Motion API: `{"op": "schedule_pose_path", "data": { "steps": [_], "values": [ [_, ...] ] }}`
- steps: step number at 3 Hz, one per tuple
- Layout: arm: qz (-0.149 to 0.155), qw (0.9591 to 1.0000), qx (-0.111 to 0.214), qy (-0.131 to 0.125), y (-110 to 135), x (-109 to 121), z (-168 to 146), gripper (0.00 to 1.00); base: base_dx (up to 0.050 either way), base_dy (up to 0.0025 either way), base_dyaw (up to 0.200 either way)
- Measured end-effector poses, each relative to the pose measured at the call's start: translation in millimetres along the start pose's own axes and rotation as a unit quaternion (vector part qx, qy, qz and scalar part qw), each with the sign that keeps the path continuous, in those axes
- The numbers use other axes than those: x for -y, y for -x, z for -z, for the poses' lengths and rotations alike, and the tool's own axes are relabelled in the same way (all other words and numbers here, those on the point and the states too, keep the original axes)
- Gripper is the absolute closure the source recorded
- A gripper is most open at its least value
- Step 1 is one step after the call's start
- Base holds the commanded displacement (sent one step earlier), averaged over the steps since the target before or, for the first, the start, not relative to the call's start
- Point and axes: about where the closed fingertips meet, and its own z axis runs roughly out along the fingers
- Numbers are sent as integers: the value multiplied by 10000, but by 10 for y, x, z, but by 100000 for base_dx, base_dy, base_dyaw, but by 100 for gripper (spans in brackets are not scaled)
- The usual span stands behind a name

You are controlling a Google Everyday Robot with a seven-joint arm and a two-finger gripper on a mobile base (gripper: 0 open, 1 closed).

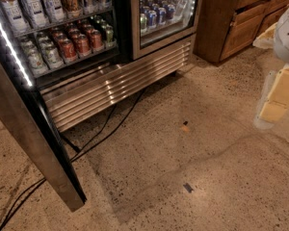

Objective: Close left fridge door

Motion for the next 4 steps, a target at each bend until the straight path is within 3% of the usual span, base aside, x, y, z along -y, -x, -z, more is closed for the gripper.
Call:
{"op": "schedule_pose_path", "data": {
  "steps": [4],
  "values": [
    [0, 10000, 0, 0, 0, 0, 0, 0, -8, 14, 18947]
  ]
}}
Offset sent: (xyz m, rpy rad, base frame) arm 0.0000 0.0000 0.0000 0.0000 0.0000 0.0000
